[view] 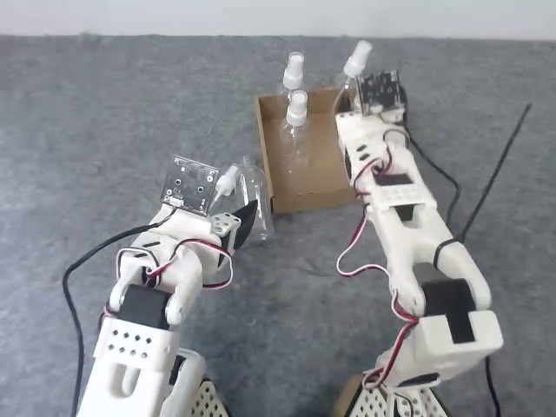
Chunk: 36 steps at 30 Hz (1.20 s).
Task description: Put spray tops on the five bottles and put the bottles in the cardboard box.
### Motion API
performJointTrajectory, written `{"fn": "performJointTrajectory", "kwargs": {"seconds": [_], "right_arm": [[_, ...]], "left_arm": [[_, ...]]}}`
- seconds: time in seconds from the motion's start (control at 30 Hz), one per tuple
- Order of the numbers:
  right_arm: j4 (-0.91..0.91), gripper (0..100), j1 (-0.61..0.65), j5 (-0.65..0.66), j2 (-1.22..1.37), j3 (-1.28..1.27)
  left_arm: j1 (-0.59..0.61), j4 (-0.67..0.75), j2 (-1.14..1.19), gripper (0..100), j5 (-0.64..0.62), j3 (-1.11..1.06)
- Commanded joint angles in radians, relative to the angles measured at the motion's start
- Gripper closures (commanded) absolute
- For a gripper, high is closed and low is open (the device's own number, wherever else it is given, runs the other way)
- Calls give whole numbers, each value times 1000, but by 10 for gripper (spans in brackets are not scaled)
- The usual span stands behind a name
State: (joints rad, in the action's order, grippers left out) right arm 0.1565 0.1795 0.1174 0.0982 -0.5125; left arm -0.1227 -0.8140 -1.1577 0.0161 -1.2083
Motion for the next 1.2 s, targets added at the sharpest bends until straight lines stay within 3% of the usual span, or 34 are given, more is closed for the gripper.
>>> {"fn": "performJointTrajectory", "kwargs": {"seconds": [0.0,0.37,0.53,0.67,0.8,0.93,1.17], "right_arm": [[-91,709,-4,12,-113,133],[-547,709,7,8,-348,282],[-940,709,162,5,-453,287],[-1155,709,341,0,-475,284],[-1187,709,503,-106,-444,265],[-1179,710,610,-229,-341,264],[-1069,710,631,-443,-148,265]], "left_arm": [[3,25,-23,769,0,5],[69,49,-21,771,0,8],[244,-18,-14,771,14,116],[419,-87,9,770,120,179],[629,-49,147,769,180,220],[760,-11,328,769,229,283],[881,115,511,769,311,314]]}}
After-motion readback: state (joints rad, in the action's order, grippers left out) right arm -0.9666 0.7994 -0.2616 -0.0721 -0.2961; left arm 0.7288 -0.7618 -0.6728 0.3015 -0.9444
